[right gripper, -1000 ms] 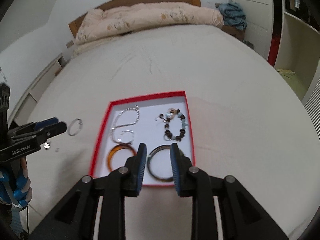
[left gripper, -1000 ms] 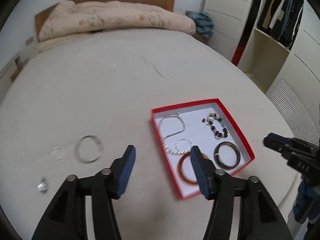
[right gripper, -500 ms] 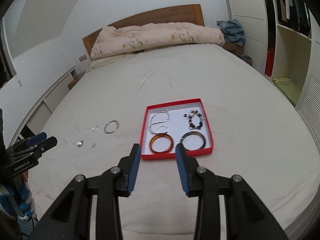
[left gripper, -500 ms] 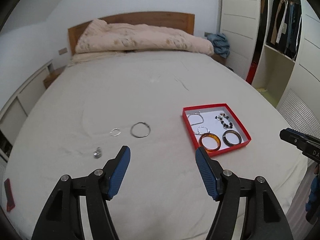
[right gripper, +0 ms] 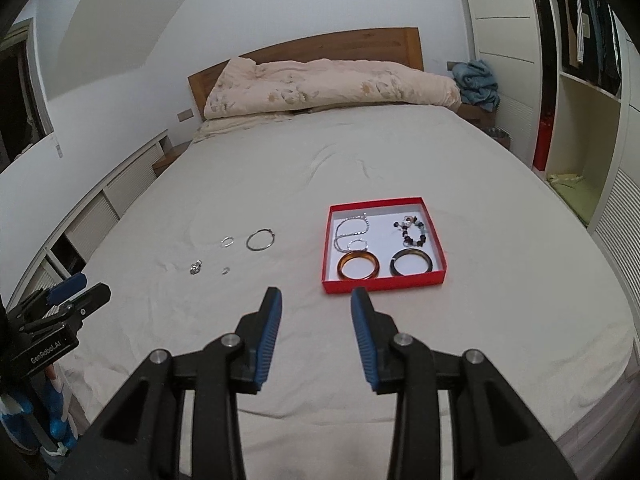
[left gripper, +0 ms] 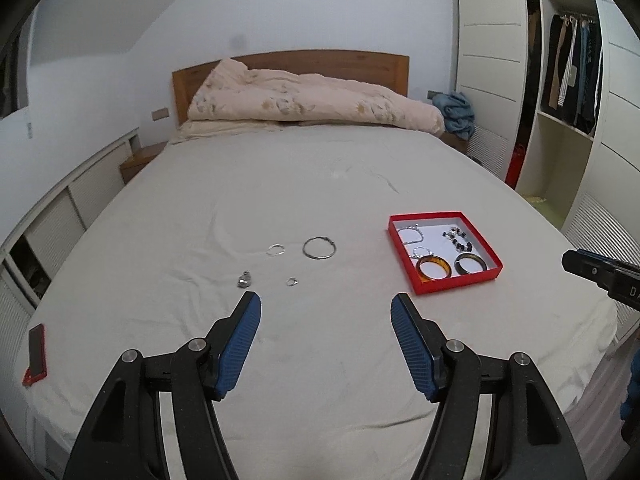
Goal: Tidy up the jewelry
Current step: 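Lift both tools away from the red box and back off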
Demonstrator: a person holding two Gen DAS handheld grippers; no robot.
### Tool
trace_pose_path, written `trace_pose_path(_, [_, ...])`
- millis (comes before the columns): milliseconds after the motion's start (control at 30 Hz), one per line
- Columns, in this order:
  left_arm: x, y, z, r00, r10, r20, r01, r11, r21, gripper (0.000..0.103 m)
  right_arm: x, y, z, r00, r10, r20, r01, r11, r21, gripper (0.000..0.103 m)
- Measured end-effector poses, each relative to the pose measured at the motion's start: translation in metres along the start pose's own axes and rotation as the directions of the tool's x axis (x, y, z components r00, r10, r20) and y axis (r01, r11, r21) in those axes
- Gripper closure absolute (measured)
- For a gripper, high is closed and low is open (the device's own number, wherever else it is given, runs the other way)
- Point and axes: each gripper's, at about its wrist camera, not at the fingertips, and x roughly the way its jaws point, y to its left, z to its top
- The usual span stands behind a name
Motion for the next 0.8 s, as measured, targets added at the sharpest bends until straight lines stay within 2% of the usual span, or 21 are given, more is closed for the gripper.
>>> trace_pose_path(400, [-0.048,0.015,-0.018,0.994,0.070,0.081,-0.068,0.997,-0.021,0.033,-0.020,0.030,-0.018,1.000,0.016,0.004,-0.016,0.999,-0.049,0.068])
trace_pose_path(800, [-0.056,0.034,-0.033,0.990,0.122,0.073,-0.117,0.991,-0.066,0.033,-0.024,0.042,-0.017,1.000,0.027,0.009,-0.026,0.997,-0.077,0.068])
